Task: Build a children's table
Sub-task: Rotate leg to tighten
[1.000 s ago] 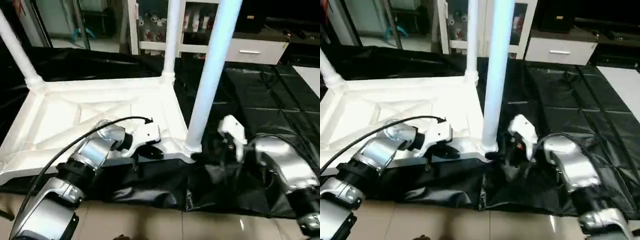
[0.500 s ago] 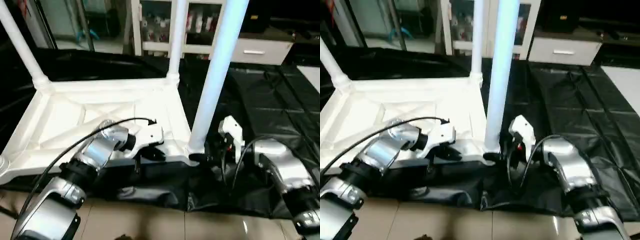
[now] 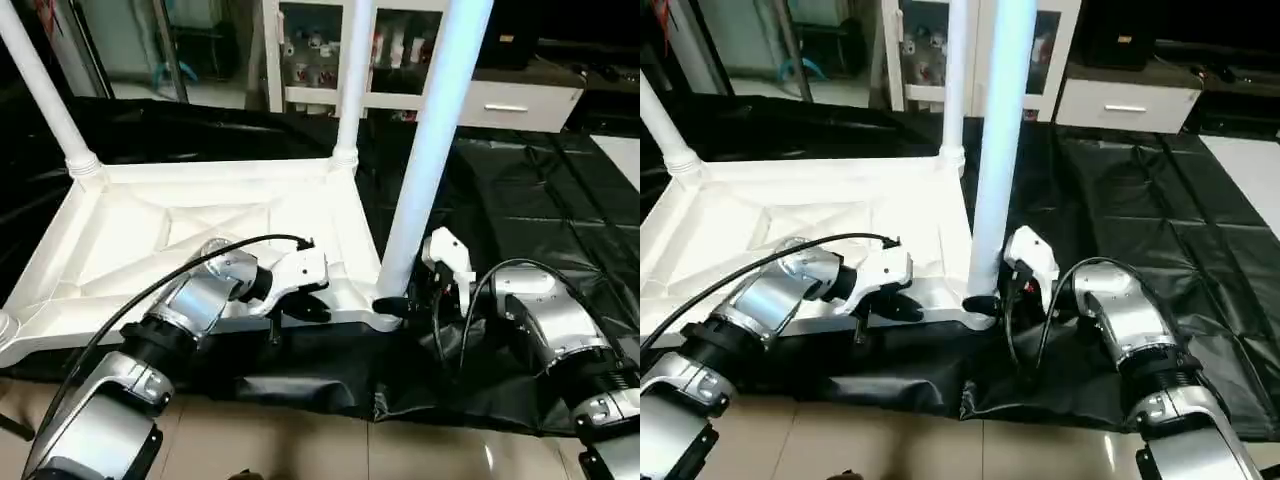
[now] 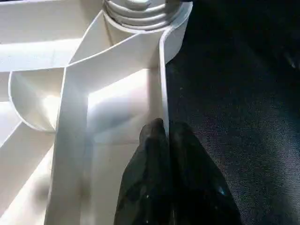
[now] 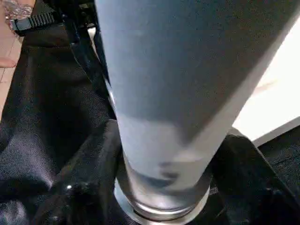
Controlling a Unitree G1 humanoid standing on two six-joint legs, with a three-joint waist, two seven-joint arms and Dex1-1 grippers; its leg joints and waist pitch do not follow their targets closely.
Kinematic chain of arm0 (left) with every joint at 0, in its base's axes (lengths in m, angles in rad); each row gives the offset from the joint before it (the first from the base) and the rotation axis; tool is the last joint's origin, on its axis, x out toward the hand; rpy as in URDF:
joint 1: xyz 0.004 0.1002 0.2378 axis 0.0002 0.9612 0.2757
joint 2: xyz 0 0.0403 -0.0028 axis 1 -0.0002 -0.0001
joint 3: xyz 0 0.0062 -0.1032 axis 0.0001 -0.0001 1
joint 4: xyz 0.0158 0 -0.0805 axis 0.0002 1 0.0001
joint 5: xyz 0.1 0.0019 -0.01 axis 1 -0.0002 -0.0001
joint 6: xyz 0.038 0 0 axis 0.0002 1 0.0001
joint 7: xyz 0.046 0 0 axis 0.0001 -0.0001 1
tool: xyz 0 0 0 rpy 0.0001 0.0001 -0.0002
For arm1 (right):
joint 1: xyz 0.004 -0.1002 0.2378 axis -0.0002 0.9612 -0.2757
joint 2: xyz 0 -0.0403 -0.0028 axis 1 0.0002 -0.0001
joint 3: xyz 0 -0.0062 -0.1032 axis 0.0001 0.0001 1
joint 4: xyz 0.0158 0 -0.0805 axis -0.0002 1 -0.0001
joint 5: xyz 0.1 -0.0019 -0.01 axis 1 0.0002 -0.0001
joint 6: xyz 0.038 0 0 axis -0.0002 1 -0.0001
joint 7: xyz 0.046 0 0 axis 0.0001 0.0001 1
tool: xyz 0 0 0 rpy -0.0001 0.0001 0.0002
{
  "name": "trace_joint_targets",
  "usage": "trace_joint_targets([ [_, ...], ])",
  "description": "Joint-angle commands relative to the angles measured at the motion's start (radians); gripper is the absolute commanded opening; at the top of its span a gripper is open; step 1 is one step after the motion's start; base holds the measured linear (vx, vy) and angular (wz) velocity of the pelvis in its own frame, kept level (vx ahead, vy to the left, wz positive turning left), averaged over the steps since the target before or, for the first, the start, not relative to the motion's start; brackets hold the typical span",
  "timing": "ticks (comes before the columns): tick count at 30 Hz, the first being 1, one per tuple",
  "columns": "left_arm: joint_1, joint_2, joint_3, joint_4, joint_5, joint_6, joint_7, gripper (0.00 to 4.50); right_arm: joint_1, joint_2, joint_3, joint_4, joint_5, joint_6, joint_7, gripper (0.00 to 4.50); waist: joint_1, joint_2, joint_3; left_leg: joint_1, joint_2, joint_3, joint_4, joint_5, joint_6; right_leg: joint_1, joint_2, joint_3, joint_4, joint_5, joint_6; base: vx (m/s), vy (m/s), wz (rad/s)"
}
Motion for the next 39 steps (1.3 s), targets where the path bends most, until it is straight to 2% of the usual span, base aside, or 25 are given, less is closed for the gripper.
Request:
trace_joint_targets([
  [1,0.016,-0.014,-0.074,0.032,0.039,0.002,-0.027,0.0,-0.008,-0.015,0.032,0.036,-0.039,-0.008,0.022,2.49,-0.007,-0.006,-0.056,0.006,0.01,0.006,-0.059,-0.178,0.057,0.047,-0.023,0.027,-0.051,-0.067,-0.251,0.0,0.0,0.0],
  [2,0.014,-0.013,-0.074,0.037,0.038,0.0,-0.03,0.0,-0.014,-0.015,0.036,0.051,-0.047,-0.013,0.024,2.41,-0.009,-0.003,-0.057,0.006,0.009,0.006,-0.059,-0.179,0.058,0.047,-0.023,0.026,-0.051,-0.063,-0.257,0.0,0.0,0.0],
  [7,0.005,-0.01,-0.077,0.051,0.042,-0.009,-0.034,0.0,-0.018,-0.023,0.049,0.063,-0.06,-0.013,0.05,2.3,-0.008,-0.004,-0.055,0.008,0.011,0.005,-0.061,-0.209,0.05,0.047,-0.025,0.027,-0.055,-0.1,-0.252,0.0,0.0,0.0],
  [11,-0.015,-0.014,-0.068,0.072,0.041,-0.016,-0.024,0.0,-0.035,0.004,0.01,0.076,-0.032,0.006,0.017,2.18,-0.006,-0.006,-0.056,0.007,0.011,0.006,-0.06,-0.194,0.056,0.048,-0.023,0.027,-0.051,-0.071,-0.259,0.0,0.0,0.0],
  [13,-0.017,-0.014,-0.065,0.074,0.041,-0.017,-0.02,0.0,-0.037,0.009,0.004,0.076,-0.028,0.008,0.009,2.15,-0.005,-0.007,-0.056,0.006,0.011,0.006,-0.061,-0.201,0.054,0.048,-0.025,0.026,-0.053,-0.087,-0.258,0.0,0.0,0.0],
  [16,-0.049,-0.024,-0.044,0.111,0.041,-0.035,0.026,0.0,-0.048,0.058,-0.031,0.08,-0.004,0.033,-0.076,2.12,-0.008,-0.008,-0.05,0.006,0.009,0.005,-0.067,-0.25,0.037,0.045,-0.027,0.028,-0.062,-0.172,-0.238,0.0,0.0,0.0],
  [18,-0.073,-0.038,-0.028,0.14,0.043,-0.041,0.072,0.0,-0.044,0.092,-0.047,0.07,0.003,0.063,-0.137,2.1,-0.013,-0.014,-0.045,0.01,0.008,0.002,-0.073,-0.304,0.017,0.041,-0.029,0.029,-0.074,-0.285,-0.201,0.0,0.0,0.0],
  [21,-0.091,-0.051,-0.013,0.165,0.041,-0.045,0.108,0.0,-0.04,0.119,-0.058,0.066,0.004,0.089,-0.189,2.09,-0.019,-0.012,-0.043,0.01,0.007,-0.003,-0.078,-0.331,-0.001,0.037,-0.032,0.03,-0.082,-0.358,-0.172,0.0,0.0,0.0],
  [22,-0.113,-0.066,0.003,0.193,0.038,-0.05,0.145,0.0,-0.04,0.166,-0.079,0.074,-0.001,0.112,-0.289,2.08,-0.023,-0.013,-0.042,0.008,0.006,-0.006,-0.08,-0.342,-0.005,0.037,-0.032,0.029,-0.085,-0.391,-0.155,0.0,0.0,0.0],
  [23,-0.126,-0.075,0.011,0.212,0.038,-0.055,0.17,0.0,-0.041,0.195,-0.09,0.081,-0.007,0.122,-0.353,2.08,-0.024,-0.01,-0.041,0.013,0.006,-0.007,-0.081,-0.352,-0.011,0.03,-0.032,0.03,-0.089,-0.413,-0.146,0.0,0.0,0.0],
  [24,-0.127,-0.076,0.011,0.214,0.038,-0.056,0.172,0.0,-0.041,0.198,-0.091,0.081,-0.008,0.122,-0.359,2.07,-0.026,-0.01,-0.041,0.013,0.004,-0.008,-0.081,-0.354,-0.015,0.029,-0.031,0.03,-0.089,-0.42,-0.142,0.0,0.0,0.0],
  [25,-0.138,-0.084,0.015,0.233,0.038,-0.062,0.19,0.0,-0.043,0.222,-0.1,0.089,-0.014,0.132,-0.413,2.07,-0.026,-0.01,-0.041,0.011,0.004,-0.01,-0.082,-0.356,-0.021,0.031,-0.032,0.029,-0.09,-0.427,-0.139,0.0,0.0,0.0],
  [26,-0.154,-0.097,0.02,0.265,0.04,-0.074,0.22,0.0,-0.051,0.265,-0.117,0.11,-0.025,0.146,-0.521,2.07,-0.03,-0.013,-0.041,0.003,0.004,-0.013,-0.086,-0.347,-0.026,0.035,-0.033,0.029,-0.088,-0.42,-0.132,0.0,0.0,0.0],
  [27,-0.173,-0.117,0.027,0.304,0.041,-0.088,0.26,0.0,-0.069,0.326,-0.142,0.155,-0.047,0.157,-0.694,2.06,-0.033,-0.008,-0.041,0.003,0.002,-0.014,-0.088,-0.345,-0.035,0.031,-0.031,0.029,-0.089,-0.415,-0.126,0.0,0.0,0.0],
  [28,-0.176,-0.119,0.028,0.308,0.041,-0.09,0.265,0.0,-0.072,0.334,-0.145,0.161,-0.05,0.157,-0.717,2.06,-0.035,-0.004,-0.04,0.006,0.002,-0.017,-0.089,-0.349,-0.045,0.028,-0.032,0.03,-0.089,-0.419,-0.125,0.0,0.0,0.0],
  [29,-0.185,-0.133,0.037,0.331,0.043,-0.098,0.295,0.0,-0.084,0.369,-0.162,0.189,-0.065,0.155,-0.835,2.06,-0.053,-0.005,-0.04,-0.001,-0.001,-0.025,-0.094,-0.379,-0.066,0.035,-0.031,0.024,-0.087,-0.441,-0.113,0.0,0.0,0.0],
  [30,-0.185,-0.133,0.037,0.331,0.043,-0.098,0.295,0.0,-0.084,0.369,-0.162,0.189,-0.065,0.155,-0.835,2.06,-0.055,-0.004,-0.041,0.0,-0.002,-0.025,-0.094,-0.386,-0.064,0.034,-0.032,0.024,-0.089,-0.448,-0.111,0.0,0.0,0.0],
  [32,-0.193,-0.142,0.039,0.348,0.048,-0.109,0.312,0.0,-0.094,0.408,-0.188,0.21,-0.066,0.134,-0.947,2.06,-0.059,0.0,-0.043,0.009,0.0,-0.022,-0.091,-0.392,-0.058,0.025,-0.032,0.029,-0.092,-0.401,-0.126,0.0,0.0,0.0],
  [33,-0.197,-0.149,0.043,0.357,0.048,-0.112,0.325,0.0,-0.1,0.434,-0.207,0.219,-0.065,0.119,-1.019,2.06,-0.061,0.003,-0.046,0.006,0.001,-0.021,-0.09,-0.369,-0.057,0.027,-0.029,0.031,-0.084,-0.324,-0.147,0.0,0.0,0.0],
  [34,-0.201,-0.155,0.044,0.368,0.05,-0.117,0.336,0.0,-0.104,0.459,-0.222,0.226,-0.074,0.095,-1.097,2.05,-0.063,0.004,-0.046,0.005,0.0,-0.019,-0.09,-0.357,-0.056,0.029,-0.025,0.031,-0.081,-0.29,-0.156,0.0,0.0,0.0],
  [35,-0.205,-0.16,0.046,0.375,0.051,-0.122,0.348,0.0,-0.108,0.48,-0.229,0.232,-0.084,0.066,-1.157,2.05,-0.065,0.004,-0.05,0.004,-0.001,-0.015,-0.087,-0.299,-0.059,0.033,-0.025,0.031,-0.071,-0.192,-0.178,0.0,0.0,0.0],
  [36,-0.205,-0.16,0.046,0.375,0.051,-0.122,0.348,0.0,-0.108,0.48,-0.229,0.232,-0.084,0.066,-1.157,2.05,-0.065,0.004,-0.05,0.004,-0.001,-0.015,-0.087,-0.299,-0.059,0.033,-0.025,0.031,-0.071,-0.192,-0.178,0.055,0.007,0.01],
  [37,-0.206,-0.162,0.046,0.379,0.05,-0.123,0.352,0.0,-0.111,0.493,-0.221,0.237,-0.102,0.035,-1.188,2.05,-0.066,0.005,-0.052,0.005,-0.002,-0.013,-0.083,-0.273,-0.053,0.036,-0.021,0.031,-0.064,-0.132,-0.191,0.06,0.004,0.03],
  [38,-0.212,-0.166,0.047,0.394,0.052,-0.131,0.355,0.0,-0.116,0.51,-0.213,0.243,-0.11,-0.004,-1.18,2.05,-0.067,0.002,-0.056,0.004,-0.003,-0.008,-0.077,-0.224,-0.039,0.041,-0.02,0.031,-0.056,-0.038,-0.213,0.06,0.004,0.03],
  [39,-0.212,-0.166,0.047,0.395,0.052,-0.132,0.355,0.0,-0.116,0.512,-0.213,0.243,-0.109,-0.006,-1.178,2.05,-0.066,0.003,-0.059,0.003,-0.005,-0.008,-0.075,-0.201,-0.031,0.045,-0.019,0.03,-0.051,-0.003,-0.221,0.059,0.003,0.03],
])
